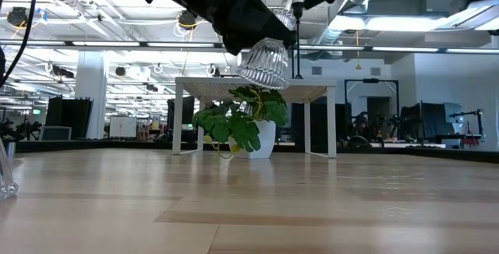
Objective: Pick & Place candle stick holders
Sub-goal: Put the right transparent candle holder on the shelf
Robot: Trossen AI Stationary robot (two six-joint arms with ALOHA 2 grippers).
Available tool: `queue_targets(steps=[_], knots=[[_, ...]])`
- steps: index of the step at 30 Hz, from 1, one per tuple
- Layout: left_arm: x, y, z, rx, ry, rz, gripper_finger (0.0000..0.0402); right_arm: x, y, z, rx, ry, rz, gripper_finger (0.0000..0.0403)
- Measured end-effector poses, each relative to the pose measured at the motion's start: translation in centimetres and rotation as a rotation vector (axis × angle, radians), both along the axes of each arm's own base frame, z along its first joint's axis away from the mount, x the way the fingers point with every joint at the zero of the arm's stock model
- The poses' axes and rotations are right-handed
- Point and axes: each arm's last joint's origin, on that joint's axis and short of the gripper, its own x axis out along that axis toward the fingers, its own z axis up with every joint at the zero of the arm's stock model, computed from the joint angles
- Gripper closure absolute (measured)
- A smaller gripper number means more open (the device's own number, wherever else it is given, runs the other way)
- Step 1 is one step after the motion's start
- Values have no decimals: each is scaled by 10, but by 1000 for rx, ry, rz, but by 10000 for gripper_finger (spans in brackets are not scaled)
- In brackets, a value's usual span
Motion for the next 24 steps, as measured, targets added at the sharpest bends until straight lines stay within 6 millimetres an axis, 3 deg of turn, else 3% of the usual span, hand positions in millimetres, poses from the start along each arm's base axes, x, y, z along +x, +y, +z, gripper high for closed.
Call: queue_targets(steps=[4,7,15,20,24], knots=[[0,0,0,2,0,0,269,-8,1,12,10,64,-21,237],[-1,1,1,17,2,34,273,-21,7,20,3,84,4,260],[-27,10,25,84,7,173,271,-56,31,23,-107,42,24,390],[-52,22,53,103,-70,206,272,-76,39,3,-92,-5,-43,391],[-73,40,67,121,-78,327,270,-90,45,-31,-67,-49,-79,400]])
